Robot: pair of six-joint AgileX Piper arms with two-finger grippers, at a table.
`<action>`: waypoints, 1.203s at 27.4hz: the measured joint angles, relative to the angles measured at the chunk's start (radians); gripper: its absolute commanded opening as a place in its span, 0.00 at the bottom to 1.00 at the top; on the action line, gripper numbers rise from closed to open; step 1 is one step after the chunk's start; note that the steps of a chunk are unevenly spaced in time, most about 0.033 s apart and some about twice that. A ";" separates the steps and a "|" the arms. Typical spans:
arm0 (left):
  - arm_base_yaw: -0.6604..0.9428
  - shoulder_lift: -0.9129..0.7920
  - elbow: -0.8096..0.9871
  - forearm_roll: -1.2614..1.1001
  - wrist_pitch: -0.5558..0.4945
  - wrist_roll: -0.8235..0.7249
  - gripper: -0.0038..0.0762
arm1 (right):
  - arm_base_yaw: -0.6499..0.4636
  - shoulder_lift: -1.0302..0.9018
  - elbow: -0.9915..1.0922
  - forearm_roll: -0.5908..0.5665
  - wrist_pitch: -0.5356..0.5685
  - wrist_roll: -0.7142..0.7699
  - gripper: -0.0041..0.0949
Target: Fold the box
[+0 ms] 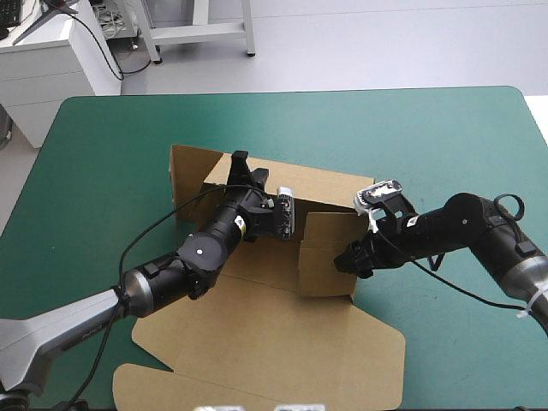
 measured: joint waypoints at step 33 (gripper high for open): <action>0.000 -0.056 -0.030 -0.033 -0.068 -0.134 0.04 | 0.108 0.013 0.002 -0.574 -0.403 0.331 0.27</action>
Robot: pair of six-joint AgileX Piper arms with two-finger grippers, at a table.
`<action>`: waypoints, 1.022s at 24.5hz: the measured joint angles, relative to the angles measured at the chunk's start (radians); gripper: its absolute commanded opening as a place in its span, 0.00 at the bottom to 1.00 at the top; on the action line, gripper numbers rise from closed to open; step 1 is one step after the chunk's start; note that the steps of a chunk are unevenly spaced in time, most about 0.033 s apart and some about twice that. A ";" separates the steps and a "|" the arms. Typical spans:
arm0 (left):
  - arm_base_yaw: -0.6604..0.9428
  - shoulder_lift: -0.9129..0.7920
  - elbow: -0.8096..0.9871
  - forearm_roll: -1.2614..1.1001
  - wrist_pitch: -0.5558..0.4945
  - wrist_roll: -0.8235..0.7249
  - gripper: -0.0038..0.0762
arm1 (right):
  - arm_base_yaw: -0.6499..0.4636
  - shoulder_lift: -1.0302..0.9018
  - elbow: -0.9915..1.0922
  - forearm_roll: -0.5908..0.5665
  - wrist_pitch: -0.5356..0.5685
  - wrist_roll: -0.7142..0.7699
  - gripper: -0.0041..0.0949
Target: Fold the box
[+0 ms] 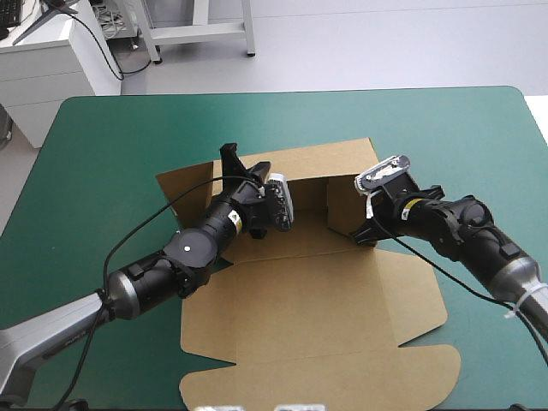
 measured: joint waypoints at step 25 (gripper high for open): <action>0.008 0.002 0.000 -0.034 -0.068 0.004 0.31 | 0.002 0.068 0.000 -0.274 -0.056 0.494 0.02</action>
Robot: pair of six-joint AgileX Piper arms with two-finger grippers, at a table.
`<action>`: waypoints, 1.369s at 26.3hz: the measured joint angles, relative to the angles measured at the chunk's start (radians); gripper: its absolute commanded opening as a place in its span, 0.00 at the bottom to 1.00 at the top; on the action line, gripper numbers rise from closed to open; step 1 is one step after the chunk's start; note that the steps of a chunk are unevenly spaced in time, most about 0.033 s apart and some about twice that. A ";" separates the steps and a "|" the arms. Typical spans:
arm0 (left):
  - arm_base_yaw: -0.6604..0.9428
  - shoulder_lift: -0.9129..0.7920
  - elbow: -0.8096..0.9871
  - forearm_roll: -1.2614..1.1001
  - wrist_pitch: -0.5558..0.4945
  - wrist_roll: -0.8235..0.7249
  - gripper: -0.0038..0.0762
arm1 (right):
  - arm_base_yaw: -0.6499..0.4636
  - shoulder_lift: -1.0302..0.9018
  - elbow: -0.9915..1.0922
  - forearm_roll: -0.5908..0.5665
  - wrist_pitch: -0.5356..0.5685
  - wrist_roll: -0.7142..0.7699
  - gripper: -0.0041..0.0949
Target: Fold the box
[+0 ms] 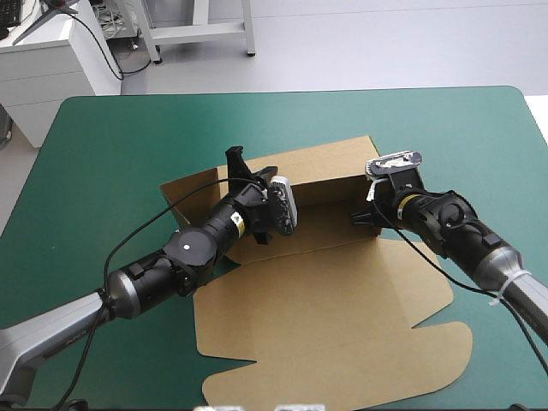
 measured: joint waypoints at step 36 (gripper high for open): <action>-0.381 -0.013 -0.346 -1.224 0.524 0.999 0.07 | -0.002 0.007 0.000 -0.330 0.046 0.367 0.02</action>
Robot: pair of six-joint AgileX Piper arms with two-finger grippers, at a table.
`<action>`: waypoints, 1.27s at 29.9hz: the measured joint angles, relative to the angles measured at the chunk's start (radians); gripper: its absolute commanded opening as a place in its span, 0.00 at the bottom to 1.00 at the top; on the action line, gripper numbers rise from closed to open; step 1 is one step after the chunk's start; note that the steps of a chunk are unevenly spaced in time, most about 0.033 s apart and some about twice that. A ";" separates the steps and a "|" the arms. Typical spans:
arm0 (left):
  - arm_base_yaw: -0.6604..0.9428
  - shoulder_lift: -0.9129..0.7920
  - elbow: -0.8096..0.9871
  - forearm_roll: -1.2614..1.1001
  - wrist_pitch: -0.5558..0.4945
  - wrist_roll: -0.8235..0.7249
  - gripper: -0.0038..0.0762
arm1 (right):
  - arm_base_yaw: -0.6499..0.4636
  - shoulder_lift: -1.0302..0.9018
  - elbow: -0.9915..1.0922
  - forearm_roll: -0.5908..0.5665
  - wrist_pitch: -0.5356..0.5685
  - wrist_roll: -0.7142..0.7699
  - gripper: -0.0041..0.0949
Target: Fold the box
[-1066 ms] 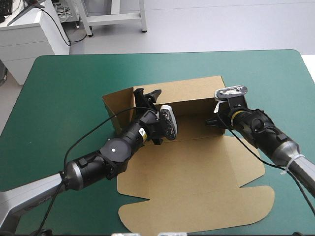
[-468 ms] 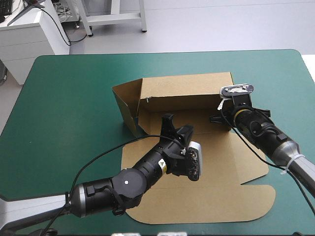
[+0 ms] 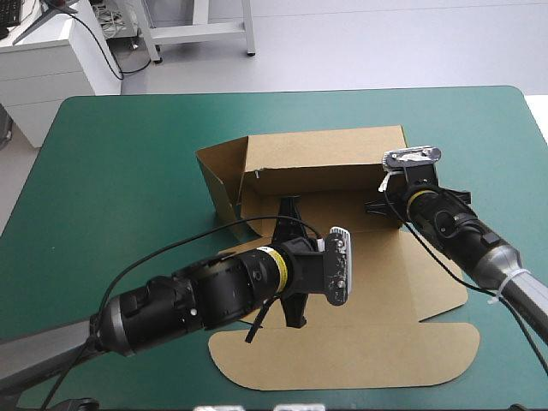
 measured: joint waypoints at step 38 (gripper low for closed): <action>0.950 -0.553 0.287 -0.367 0.083 -0.263 0.04 | 0.000 -0.033 -0.002 0.052 0.010 -0.098 0.02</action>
